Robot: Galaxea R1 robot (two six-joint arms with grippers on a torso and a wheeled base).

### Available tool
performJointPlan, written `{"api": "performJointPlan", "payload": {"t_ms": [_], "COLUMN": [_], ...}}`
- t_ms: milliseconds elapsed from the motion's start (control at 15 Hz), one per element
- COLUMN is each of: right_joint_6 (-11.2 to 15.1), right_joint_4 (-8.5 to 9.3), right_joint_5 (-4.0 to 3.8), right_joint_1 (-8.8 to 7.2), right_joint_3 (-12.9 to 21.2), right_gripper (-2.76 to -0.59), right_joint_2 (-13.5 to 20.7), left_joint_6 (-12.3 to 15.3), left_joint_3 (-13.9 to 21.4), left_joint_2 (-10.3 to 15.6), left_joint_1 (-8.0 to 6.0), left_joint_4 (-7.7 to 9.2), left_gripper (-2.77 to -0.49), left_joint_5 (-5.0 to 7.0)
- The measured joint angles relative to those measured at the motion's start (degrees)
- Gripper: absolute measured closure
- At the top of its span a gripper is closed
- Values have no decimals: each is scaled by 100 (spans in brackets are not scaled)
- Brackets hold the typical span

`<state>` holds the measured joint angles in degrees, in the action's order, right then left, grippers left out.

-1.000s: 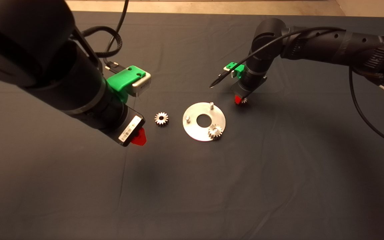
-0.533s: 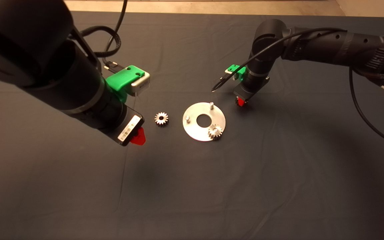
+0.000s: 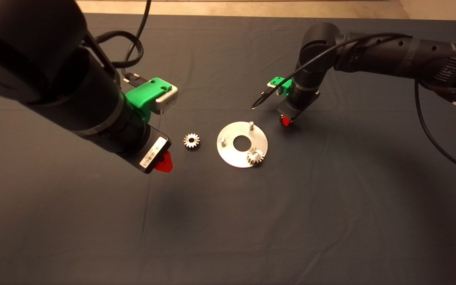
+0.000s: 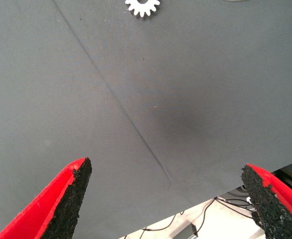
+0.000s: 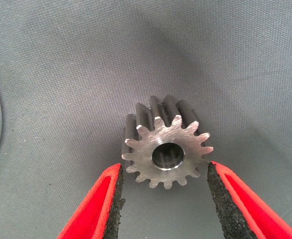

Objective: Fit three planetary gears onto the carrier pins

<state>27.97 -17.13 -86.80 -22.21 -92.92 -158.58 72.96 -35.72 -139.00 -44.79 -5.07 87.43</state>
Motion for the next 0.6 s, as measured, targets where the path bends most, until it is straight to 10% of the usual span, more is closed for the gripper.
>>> {"api": "performJointPlan", "payload": {"t_ms": [600], "right_joint_6": [-2], "right_joint_4": [-1], "right_joint_5": [35], "right_joint_1": [33], "right_joint_3": [0], "right_gripper": [-129], "right_joint_2": [-2], "left_joint_6": [0], "left_joint_3": [0], "left_joint_2": [2], "left_joint_1": [0], "left_joint_4": [0], "left_gripper": [-217], "left_joint_5": [-1]}}
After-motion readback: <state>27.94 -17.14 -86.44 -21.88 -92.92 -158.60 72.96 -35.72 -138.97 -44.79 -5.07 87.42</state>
